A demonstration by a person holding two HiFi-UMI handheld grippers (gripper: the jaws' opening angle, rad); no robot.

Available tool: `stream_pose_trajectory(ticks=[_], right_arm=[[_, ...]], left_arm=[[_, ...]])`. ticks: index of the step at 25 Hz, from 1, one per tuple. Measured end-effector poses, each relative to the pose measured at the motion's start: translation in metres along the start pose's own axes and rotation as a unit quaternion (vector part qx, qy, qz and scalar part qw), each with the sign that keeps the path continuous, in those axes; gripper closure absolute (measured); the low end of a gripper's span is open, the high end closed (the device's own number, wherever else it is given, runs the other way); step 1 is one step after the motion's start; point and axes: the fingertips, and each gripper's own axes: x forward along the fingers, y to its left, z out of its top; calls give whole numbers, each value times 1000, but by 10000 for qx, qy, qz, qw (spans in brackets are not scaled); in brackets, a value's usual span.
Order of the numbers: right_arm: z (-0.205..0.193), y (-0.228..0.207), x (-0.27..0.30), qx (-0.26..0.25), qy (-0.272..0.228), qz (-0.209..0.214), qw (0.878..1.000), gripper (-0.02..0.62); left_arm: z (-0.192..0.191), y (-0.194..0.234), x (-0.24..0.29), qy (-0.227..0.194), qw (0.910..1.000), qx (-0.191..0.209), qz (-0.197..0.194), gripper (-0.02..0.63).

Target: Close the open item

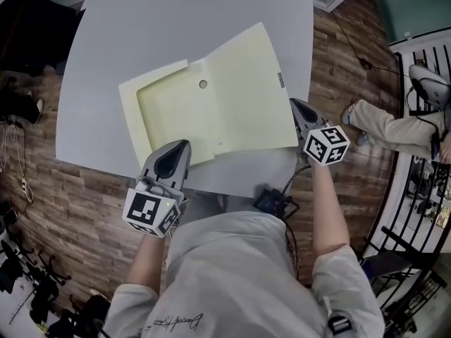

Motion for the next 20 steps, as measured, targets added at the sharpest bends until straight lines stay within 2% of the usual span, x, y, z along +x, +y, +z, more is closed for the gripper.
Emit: stream_pose_trajectory(ticks=[11,20], right_arm=[[26,65,23,-337,-106,938,9950,583],[50,126,32,-906,-206,1393,9859,583]], left_arm=[[-9,12,-9,-29,9997,-126,221,597],[-19,24,-29,-95,9986,-227,477,597]])
